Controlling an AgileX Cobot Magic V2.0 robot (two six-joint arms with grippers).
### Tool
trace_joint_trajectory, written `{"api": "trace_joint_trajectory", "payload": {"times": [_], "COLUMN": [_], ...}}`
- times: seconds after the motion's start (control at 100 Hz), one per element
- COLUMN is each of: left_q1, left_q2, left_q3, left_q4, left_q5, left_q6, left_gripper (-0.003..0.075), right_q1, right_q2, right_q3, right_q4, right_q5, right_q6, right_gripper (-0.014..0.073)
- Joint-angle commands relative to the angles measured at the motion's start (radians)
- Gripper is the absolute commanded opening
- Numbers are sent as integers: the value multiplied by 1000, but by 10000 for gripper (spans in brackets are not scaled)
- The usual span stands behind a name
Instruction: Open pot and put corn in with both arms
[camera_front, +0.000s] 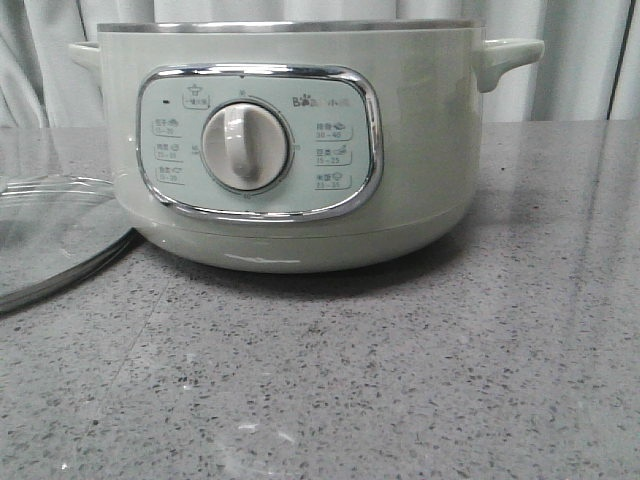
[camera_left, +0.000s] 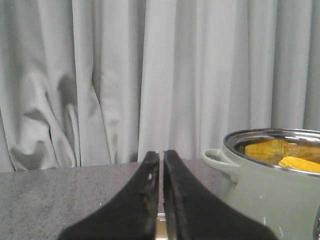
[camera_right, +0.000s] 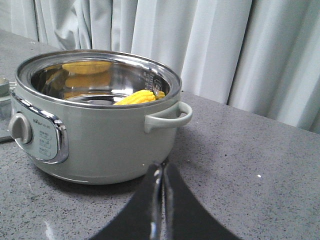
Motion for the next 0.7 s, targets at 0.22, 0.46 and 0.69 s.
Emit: {"api": "trace_joint_trajectory", "payload": {"times": [0.22, 0.46, 0.69], "left_q1": [147, 213, 213], "left_q2": [-27, -29, -29], "left_q3": [149, 239, 239], "left_q4": [-110, -108, -72], "left_q5": [-105, 13, 203], "left_q6": [-9, -6, -3], "left_gripper": [-20, -20, -20], "right_q1": [0, 0, 0], "right_q2": [11, 11, 11], "right_q3": [-22, -22, -22], "right_q4": [-13, -13, -13], "right_q5": [-72, -72, -70], "right_q6": [-7, -7, -7], "right_gripper": [-71, -71, -71]}}
